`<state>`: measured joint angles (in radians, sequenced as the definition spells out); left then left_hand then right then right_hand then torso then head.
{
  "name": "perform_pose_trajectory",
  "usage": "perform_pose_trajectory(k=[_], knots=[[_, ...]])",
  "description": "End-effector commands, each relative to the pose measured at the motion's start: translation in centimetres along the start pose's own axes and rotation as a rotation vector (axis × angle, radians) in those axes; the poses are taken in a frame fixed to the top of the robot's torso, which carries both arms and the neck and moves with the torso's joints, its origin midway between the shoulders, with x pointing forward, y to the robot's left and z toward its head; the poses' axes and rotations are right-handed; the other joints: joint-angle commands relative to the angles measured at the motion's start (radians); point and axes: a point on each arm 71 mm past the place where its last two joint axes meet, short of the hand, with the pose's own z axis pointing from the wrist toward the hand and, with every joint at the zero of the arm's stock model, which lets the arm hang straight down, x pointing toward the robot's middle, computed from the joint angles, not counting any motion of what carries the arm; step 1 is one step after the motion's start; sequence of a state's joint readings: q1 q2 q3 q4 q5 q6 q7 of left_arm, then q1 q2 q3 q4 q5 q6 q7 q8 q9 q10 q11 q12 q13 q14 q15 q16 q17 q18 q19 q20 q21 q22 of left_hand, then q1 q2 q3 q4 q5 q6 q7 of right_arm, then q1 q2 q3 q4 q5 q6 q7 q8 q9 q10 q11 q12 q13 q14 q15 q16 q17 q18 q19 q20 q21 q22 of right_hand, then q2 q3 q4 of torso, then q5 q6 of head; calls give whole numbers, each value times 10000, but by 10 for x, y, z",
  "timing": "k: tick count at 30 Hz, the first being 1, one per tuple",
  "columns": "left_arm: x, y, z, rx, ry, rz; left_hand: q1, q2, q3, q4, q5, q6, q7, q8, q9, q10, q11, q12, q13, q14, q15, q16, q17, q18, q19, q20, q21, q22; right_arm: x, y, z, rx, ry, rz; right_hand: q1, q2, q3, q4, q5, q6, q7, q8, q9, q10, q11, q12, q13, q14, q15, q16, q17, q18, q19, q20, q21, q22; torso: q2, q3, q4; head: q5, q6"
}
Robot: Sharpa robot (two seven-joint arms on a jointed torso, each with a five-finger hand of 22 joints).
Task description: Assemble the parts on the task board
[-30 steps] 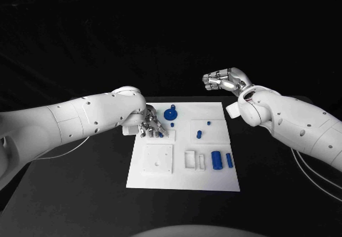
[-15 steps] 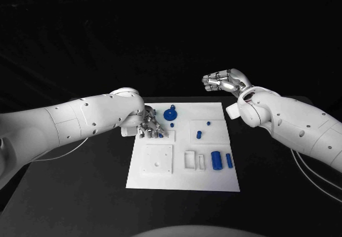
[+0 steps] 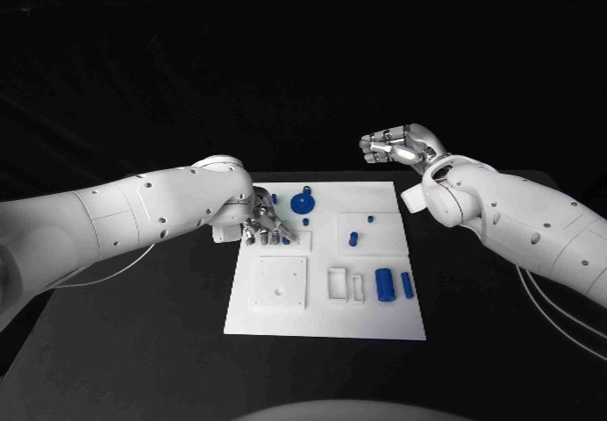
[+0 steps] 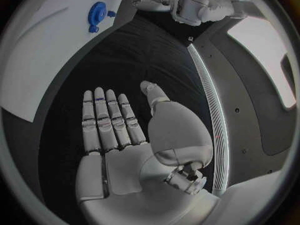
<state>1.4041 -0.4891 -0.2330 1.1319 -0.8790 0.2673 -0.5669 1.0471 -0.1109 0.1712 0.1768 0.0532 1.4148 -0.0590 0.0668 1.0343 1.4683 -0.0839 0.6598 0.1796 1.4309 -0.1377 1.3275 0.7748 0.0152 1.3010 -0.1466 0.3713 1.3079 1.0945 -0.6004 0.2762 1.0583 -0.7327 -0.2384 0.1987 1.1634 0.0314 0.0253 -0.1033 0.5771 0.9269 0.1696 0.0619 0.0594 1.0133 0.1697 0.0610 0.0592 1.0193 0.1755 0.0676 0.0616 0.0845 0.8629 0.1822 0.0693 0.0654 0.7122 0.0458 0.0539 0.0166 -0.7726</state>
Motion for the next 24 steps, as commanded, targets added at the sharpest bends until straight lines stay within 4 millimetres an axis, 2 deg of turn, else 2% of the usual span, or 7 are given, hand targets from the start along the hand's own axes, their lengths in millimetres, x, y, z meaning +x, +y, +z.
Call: perform_pose_trajectory(k=[1, 15, 19, 21, 22, 23, 24], knots=[[-1, -3, -2, 245, 72, -314, 10, -77, -6, 77, -44, 48, -12, 19, -5, 475, -39, -22, -12, -34, 2, -43, 3, -152, 26, -24, -34, 165, 2, 0, 0, -56, 161, 69, -77, 42, -34, -37, 36, -64, -36, -38, -14, -59, -2, -23, -14, -84, -14, -66, -15, 191, -85, -2, 25, -11, -2, 1, 1, -35, 9], [-18, -2, -17, 631, -128, -1004, 191, -83, -27, 81, -44, -38, 16, 2, -58, 474, -29, -94, -100, -72, -6, -151, -109, -152, 1, -28, -55, 163, 0, -3, -1, -5, 98, 77, -77, 42, -34, -37, 36, -64, -36, -38, -14, -59, -2, -23, -14, -84, -14, -66, -15, 191, -85, -2, 25, -11, -3, -2, 2, -18, 31], [-33, 0, -26, 800, -335, -1316, 365, 1, -16, -58, -41, -564, 174, -63, -357, 387, 66, -437, -227, -403, 36, -501, -732, -152, -164, 2, -171, 131, -1, -4, -1, 12, 66, 64, -77, 42, -34, -37, 36, -64, -36, -38, -14, -59, -2, -23, -14, -84, -14, -66, -15, 191, -85, -2, 25, -11, -6, 0, 9, 2, 110], [-43, 2, -30, 837, -505, -1469, 492, 171, -65, -245, -35, -1037, 284, -56, -743, 393, 97, -806, -338, -626, 44, -841, -1291, -152, -243, -2, -268, 91, -2, -4, -1, 22, 49, 57, -77, 42, -34, -37, 36, -64, -36, -38, -14, -59, -2, -23, -14, -84, -14, -66, -15, 191, -85, -2, 25, -11, -6, -4, 19, 17, 168], [-48, 4, -32, 839, -624, -1562, 572, 373, -318, -555, -1, -1603, 542, 134, -2030, 474, 243, -1275, -410, -733, 94, -1219, -1748, -152, -292, 4, -419, 17, -2, -4, -1, 27, 40, 53, -77, 42, -34, -37, 36, -64, -36, -38, -14, -59, -2, -23, -14, -84, -14, -66, -15, 191, -85, -2, 25, -11, -6, -3, 19, 17, 168], [-53, 6, -33, 827, -764, -1667, 661, 545, -304, -648, -22, -1722, 522, -46, -2329, 388, 222, -1377, -412, -771, 94, -1339, -1926, -152, -283, 28, -457, -5, -3, -4, -1, 31, 31, 49, -77, 42, -34, -37, 36, -64, -36, -38, -14, -59, -2, -23, -14, -84, -14, -66, -15, 191, -85, -2, 25, -11, -6, -6, 28, 53, 248], [-57, 8, -34, 799, -909, -1778, 864, 717, -313, -862, -4, -2246, 693, -25, -2907, 158, 309, -1795, -520, -938, 193, -1743, -2177, -152, -362, 99, -605, -94, -3, -5, -1, 34, 23, 45, -77, 42, -34, -37, 36, -64, -36, -38, -14, -59, -2, -23, -14, -84, -14, -66, -15, 191, -85, -2, 25, -11, -5, -9, 32, 67, 267]])
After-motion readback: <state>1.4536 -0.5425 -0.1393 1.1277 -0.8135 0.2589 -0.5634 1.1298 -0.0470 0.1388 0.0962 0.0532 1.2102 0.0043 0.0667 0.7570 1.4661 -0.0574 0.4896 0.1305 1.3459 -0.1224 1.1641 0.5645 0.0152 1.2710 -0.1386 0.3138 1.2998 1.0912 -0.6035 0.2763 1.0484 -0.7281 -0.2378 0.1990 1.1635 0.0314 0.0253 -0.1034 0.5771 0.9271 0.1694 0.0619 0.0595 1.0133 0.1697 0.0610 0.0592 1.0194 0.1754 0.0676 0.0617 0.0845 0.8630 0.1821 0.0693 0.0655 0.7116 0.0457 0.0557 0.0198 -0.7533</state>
